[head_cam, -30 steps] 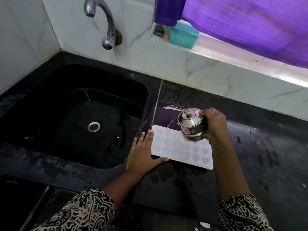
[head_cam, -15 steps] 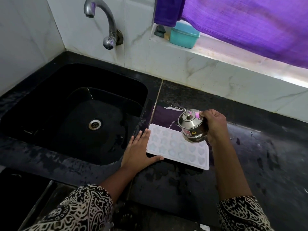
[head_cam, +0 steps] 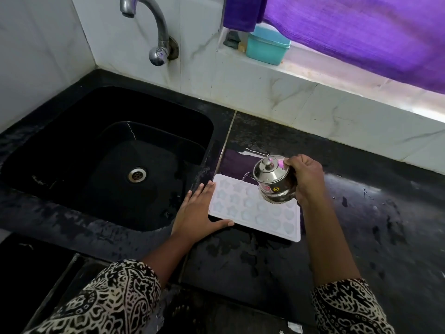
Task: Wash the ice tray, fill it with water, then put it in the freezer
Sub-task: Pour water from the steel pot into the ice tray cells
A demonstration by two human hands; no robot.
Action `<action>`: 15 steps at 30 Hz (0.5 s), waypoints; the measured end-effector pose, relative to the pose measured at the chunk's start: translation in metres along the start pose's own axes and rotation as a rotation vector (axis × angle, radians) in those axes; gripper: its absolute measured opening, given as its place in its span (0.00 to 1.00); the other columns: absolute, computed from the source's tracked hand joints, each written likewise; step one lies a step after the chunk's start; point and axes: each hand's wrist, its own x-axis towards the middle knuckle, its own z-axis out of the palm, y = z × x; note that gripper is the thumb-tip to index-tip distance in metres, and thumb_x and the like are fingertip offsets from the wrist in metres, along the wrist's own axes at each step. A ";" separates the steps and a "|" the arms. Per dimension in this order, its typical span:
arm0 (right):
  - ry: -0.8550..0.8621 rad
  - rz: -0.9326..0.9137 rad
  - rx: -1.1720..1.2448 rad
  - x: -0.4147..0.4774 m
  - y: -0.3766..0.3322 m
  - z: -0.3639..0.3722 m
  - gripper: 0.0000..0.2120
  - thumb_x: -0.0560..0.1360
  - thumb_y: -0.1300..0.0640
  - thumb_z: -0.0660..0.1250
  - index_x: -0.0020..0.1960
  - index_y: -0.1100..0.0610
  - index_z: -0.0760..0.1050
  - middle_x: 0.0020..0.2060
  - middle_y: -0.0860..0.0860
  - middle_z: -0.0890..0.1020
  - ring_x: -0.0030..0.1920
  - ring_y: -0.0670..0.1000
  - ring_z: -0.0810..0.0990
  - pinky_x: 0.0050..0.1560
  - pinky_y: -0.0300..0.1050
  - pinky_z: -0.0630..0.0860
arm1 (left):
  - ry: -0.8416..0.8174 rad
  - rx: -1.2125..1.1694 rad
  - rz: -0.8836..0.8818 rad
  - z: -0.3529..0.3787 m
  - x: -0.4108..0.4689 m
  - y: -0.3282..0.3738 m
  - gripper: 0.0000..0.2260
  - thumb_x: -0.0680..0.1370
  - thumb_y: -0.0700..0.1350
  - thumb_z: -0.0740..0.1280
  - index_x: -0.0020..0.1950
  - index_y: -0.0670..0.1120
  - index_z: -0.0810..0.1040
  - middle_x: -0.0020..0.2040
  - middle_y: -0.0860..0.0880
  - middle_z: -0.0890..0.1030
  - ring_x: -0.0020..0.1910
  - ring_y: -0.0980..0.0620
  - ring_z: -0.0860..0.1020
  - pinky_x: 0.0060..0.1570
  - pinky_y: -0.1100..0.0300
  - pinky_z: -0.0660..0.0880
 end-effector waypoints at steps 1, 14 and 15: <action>-0.001 -0.004 0.005 0.000 0.000 0.000 0.14 0.71 0.65 0.66 0.30 0.56 0.66 0.26 0.51 0.69 0.30 0.47 0.69 0.31 0.42 0.68 | -0.003 0.003 0.000 0.000 0.000 0.000 0.55 0.60 0.81 0.54 0.79 0.51 0.47 0.79 0.56 0.51 0.77 0.57 0.47 0.75 0.56 0.43; 0.015 0.021 0.057 0.001 -0.004 0.001 0.11 0.73 0.64 0.64 0.33 0.57 0.69 0.29 0.51 0.71 0.33 0.47 0.71 0.36 0.41 0.70 | 0.003 -0.007 0.005 0.000 0.001 0.000 0.54 0.61 0.79 0.56 0.79 0.52 0.48 0.79 0.56 0.51 0.77 0.57 0.47 0.75 0.56 0.42; 0.023 0.031 0.088 0.000 -0.005 0.000 0.11 0.73 0.64 0.64 0.33 0.57 0.69 0.29 0.50 0.71 0.32 0.46 0.70 0.36 0.40 0.70 | 0.008 -0.008 0.006 0.000 0.001 -0.001 0.53 0.62 0.79 0.57 0.79 0.52 0.48 0.79 0.56 0.51 0.77 0.57 0.48 0.75 0.56 0.43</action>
